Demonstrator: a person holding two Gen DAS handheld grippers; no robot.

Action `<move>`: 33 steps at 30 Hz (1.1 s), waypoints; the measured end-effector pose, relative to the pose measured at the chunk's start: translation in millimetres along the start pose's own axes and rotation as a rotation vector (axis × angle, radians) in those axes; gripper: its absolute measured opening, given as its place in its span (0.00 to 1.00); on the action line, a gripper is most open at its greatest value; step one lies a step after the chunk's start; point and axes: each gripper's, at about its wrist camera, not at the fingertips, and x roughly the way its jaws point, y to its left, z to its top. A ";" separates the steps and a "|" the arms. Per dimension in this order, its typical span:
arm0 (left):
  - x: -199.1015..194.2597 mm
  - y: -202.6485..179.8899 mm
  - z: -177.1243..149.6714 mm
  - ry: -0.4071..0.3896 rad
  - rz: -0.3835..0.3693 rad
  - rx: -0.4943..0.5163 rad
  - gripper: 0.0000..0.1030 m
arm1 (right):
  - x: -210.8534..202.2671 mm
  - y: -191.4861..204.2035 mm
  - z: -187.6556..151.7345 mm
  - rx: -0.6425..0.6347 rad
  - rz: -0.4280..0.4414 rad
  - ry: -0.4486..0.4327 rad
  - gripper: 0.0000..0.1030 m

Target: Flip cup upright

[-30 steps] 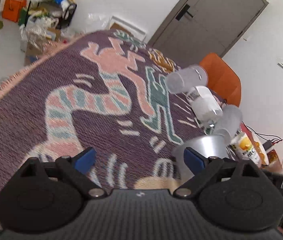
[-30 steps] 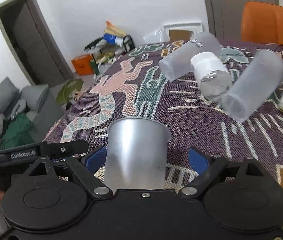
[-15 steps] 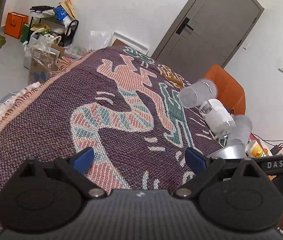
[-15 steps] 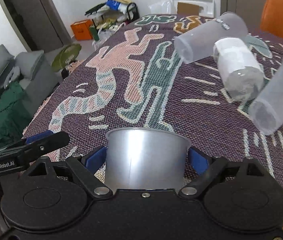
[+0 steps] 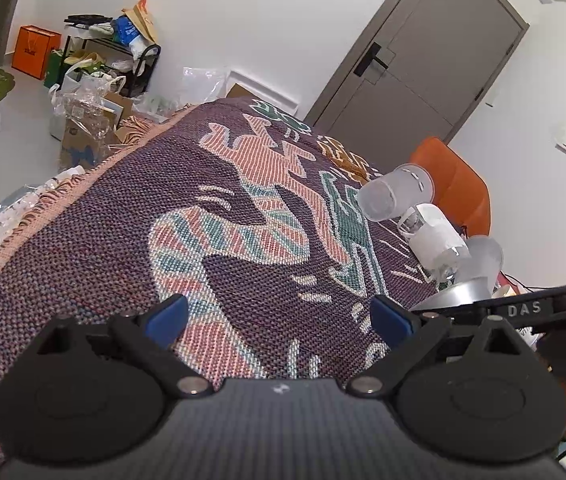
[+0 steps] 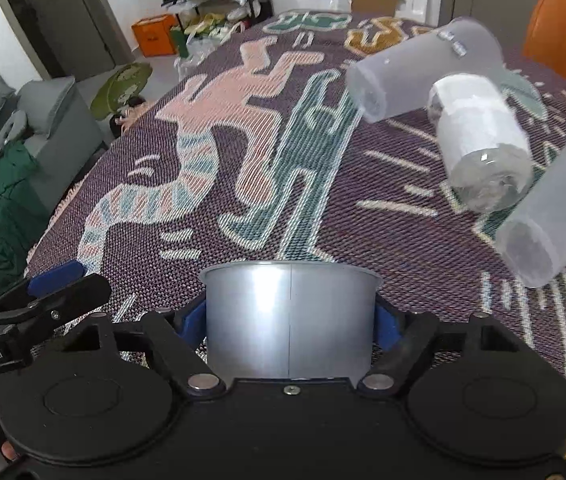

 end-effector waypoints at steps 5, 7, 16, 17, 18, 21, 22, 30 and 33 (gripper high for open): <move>-7.6 -5.8 -1.8 -0.009 0.009 0.000 0.94 | -34.3 -1.8 -13.0 -0.001 0.010 -0.108 0.73; -12.2 -9.3 -1.9 -0.022 0.007 0.007 0.94 | -50.2 -3.8 -19.5 0.008 0.012 -0.158 0.73; -27.4 -35.0 -8.2 -0.047 -0.002 0.068 0.94 | -112.8 -9.4 -58.0 0.044 -0.001 -0.404 0.73; -29.4 -37.4 -8.8 -0.052 -0.002 0.073 0.94 | -116.8 -9.4 -61.7 0.046 -0.005 -0.422 0.73; -31.0 -39.1 -9.0 -0.056 -0.002 0.077 0.94 | -121.3 -9.6 -65.5 0.050 -0.011 -0.442 0.73; -35.9 -44.5 -8.8 -0.066 0.000 0.085 0.94 | -130.3 -8.8 -72.8 0.049 -0.014 -0.506 0.72; -37.6 -46.2 -8.6 -0.070 0.000 0.089 0.94 | -132.8 -8.2 -73.7 0.050 -0.018 -0.524 0.72; -49.5 -54.5 -8.0 -0.097 0.014 0.115 0.94 | -137.3 -2.2 -78.9 0.027 -0.038 -0.622 0.72; -51.4 -55.7 -7.9 -0.102 0.020 0.121 0.94 | -134.3 -0.4 -78.4 0.017 -0.059 -0.649 0.72</move>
